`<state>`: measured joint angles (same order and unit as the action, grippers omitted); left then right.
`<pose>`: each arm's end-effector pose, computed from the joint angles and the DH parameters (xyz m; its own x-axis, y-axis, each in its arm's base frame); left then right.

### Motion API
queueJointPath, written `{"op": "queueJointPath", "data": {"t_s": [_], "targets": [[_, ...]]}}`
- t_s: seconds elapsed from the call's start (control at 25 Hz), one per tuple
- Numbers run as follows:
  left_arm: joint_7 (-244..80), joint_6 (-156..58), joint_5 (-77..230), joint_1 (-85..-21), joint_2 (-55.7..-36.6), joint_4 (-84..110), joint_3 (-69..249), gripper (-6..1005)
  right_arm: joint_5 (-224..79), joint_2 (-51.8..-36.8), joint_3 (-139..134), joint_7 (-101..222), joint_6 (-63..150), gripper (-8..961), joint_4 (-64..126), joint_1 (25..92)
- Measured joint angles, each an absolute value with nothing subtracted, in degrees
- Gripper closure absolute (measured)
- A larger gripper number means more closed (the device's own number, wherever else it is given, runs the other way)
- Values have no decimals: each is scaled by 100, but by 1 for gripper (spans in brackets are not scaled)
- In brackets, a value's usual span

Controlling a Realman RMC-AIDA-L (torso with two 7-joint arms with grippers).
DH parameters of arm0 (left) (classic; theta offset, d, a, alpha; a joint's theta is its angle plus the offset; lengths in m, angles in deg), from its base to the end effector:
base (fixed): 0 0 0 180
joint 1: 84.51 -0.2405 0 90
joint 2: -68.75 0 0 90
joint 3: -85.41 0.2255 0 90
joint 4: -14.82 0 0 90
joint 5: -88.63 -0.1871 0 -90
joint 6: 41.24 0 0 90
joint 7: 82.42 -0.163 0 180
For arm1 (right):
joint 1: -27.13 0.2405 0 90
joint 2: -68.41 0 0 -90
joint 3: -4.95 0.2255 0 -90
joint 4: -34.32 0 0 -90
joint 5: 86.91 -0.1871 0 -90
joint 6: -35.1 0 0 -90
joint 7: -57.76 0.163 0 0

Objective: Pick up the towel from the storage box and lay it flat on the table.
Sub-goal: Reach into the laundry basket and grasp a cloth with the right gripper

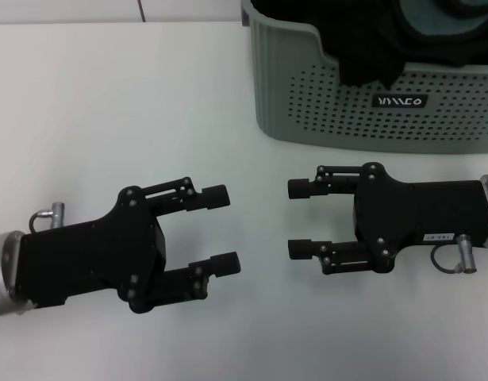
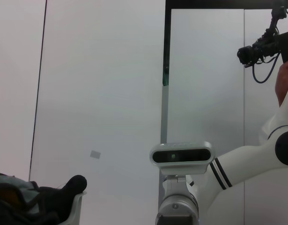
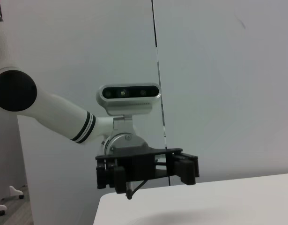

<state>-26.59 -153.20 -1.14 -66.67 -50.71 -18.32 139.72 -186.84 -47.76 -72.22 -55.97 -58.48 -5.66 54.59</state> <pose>-0.1914 0.2135 0.0062 0.6069 0.0215 0.7945 0.1275 -0.9893 -0.0706 0.1466 0.2648 -0.0241 0.7717 -0.0253 -0.6355 -0.0302 -0.9995 0.0032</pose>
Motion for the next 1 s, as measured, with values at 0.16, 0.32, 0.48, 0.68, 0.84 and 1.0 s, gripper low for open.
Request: {"op": "queueJointPath", "data": {"t_s": [0.16,0.32,0.48,0.68,0.84,1.0], "targets": [[-2662,-15320,-114,-6690,-5078,-1832,13973,333,-18684,-4778,-7222,-5609,-5836,247,-567,5449],[-2662,-15320,-114,-6701,-5078,-1832,13973,333,-18684,-4778,-7224,-5606,-5789,248,-564,5441],[-2672,-15320,-105,-6705,-5078,-1831,13973,334,-18683,-4776,-7228,-5578,-5848,249,-571,5425],[-2791,-15321,-50,-6767,-5079,-1823,13967,335,-18745,-4711,-6772,-5199,-6402,249,-1082,5267],[-2880,-15321,-34,-6781,-5079,-1822,13958,336,-18754,-4708,-5872,-4579,-6500,249,-2093,4855],[-2881,-15321,-18,-6770,-5081,-1822,13884,336,-18823,-4719,-5180,-3971,-6443,250,-2941,4650]]}}
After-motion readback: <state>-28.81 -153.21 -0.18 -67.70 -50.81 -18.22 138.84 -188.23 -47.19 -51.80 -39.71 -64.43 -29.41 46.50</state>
